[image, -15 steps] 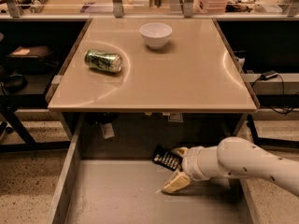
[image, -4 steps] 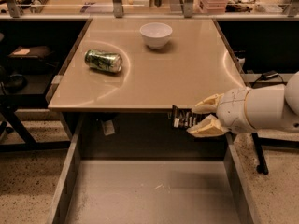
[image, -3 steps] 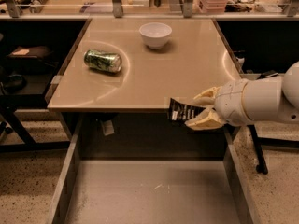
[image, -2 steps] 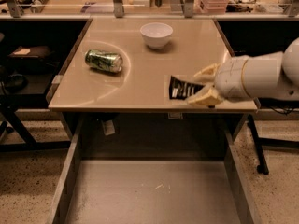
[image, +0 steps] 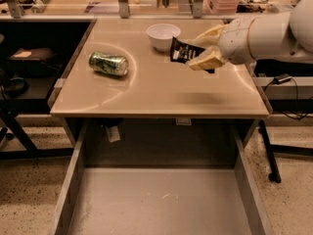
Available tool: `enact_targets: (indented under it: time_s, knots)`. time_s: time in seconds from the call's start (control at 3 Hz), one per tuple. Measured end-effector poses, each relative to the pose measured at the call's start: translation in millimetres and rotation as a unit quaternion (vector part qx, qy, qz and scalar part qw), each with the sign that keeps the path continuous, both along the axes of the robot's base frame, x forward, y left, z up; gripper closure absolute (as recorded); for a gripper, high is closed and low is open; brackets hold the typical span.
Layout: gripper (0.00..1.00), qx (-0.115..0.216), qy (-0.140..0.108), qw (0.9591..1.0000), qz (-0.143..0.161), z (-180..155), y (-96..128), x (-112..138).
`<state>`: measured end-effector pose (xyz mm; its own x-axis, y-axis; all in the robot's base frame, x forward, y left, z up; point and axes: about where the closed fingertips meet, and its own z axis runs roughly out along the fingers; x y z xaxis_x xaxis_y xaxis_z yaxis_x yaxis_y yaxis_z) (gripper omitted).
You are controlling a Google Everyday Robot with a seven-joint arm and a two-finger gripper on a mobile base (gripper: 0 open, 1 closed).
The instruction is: Pick rxbar chocolate from top drawer and place on counter
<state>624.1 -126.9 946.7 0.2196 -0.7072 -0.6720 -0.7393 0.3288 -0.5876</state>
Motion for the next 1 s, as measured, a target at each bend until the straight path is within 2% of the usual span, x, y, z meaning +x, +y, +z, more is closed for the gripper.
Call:
enact_targets:
  time_s: [0.33,0.67,1.0]
  knots:
    - [1.00,0.031,0.011,0.9994,0.013,-4,9,19]
    - [1.00,0.048,0.041,0.9980,0.011,-29,15,31]
    - [1.00,0.045,0.065,0.9969,-0.001,-53,18,43]
